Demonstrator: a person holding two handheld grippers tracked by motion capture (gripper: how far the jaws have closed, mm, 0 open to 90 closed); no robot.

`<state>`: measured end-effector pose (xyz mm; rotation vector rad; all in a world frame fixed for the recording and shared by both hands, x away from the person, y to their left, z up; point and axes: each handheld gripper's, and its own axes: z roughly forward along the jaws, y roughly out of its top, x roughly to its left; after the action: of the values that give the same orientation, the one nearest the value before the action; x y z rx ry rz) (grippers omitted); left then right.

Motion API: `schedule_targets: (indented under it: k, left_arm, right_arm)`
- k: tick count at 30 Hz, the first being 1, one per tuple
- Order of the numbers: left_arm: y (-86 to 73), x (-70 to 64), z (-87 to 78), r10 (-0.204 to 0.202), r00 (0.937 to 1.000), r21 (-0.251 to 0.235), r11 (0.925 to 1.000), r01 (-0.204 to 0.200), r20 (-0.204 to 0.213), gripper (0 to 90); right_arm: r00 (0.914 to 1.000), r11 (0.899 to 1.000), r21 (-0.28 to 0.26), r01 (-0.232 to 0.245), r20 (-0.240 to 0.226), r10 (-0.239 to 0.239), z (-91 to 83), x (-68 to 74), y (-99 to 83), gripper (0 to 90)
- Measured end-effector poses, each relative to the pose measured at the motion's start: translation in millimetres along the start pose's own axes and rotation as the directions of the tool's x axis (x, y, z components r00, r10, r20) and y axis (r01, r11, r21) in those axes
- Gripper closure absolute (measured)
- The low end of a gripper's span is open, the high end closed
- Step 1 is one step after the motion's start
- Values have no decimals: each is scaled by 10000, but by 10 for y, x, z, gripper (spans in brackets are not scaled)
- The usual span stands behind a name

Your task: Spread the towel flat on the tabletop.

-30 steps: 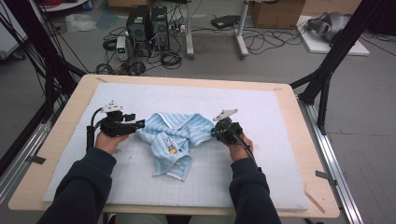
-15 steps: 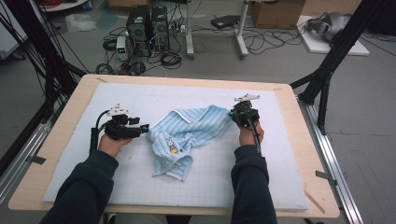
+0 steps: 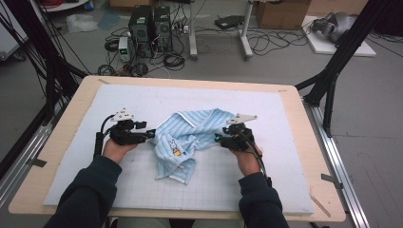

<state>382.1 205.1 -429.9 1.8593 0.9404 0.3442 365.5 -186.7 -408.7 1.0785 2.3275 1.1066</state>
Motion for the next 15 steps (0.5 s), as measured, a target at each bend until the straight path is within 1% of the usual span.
schedule_targets:
  k: [1, 2, 3, 4, 6, 7, 8, 9, 10, 11, 13, 15]
  left_arm:
    - [-1, -2, 1, 8, 10000, -16, 10000, -8, -29, 398]
    - [1, -1, -2, 1, 10000, 1, 10000, -1, -18, 398]
    - [3, 1, -9, 19, 10000, -11, 10000, -19, -45, 398]
    - [5, 2, -12, 9, 10000, -31, 10000, -9, -74, 399]
    - [7, 15, -25, -36, 9999, -45, 10000, 36, -116, 400]
    - [4, 27, -32, -120, 9998, -103, 9999, 119, -151, 400]
    - [4, 27, -32, -120, 9998, -103, 9999, 119, -151, 400]
    - [3, 36, -38, -132, 9998, -94, 9999, 130, -154, 400]
    - [3, 38, -41, -163, 9997, -97, 9998, 162, -161, 400]
    - [2, 44, -42, -173, 9997, -96, 9998, 171, -177, 400]
    - [3, 47, -47, -225, 9996, -121, 9997, 222, -183, 400]
    - [4, 46, -48, -241, 9995, -147, 9996, 238, -182, 402]
  right_arm:
    - [9984, 9997, 89, 227, -526, -222, 74, 146, 25, 565]
    - [9984, 9997, 89, 227, -526, -222, 74, 146, 25, 565]
    - [9969, 9994, 178, 299, -730, -285, 109, 201, 33, 565]
    - [9947, 9979, 416, 503, -921, -463, 179, 285, 39, 566]
    - [9915, 9942, 838, 667, -1174, -566, 296, 371, 26, 587]
    - [9911, 9916, 971, 856, -1097, -748, 379, 400, -19, 646]
    - [9911, 9916, 971, 856, -1097, -748, 379, 400, -19, 646]
    - [9917, 9910, 1128, 716, -1144, -586, 404, 396, -41, 696]
    - [9914, 9914, 1085, 733, -1162, -606, 419, 382, -76, 793]
    - [9913, 9891, 1176, 884, -1081, -757, 392, 339, -81, 856]
    - [9907, 9880, 1224, 946, -1092, -814, 384, 322, -81, 860]
    - [9902, 9802, 1453, 1343, -581, -1271, 339, 285, -72, 864]
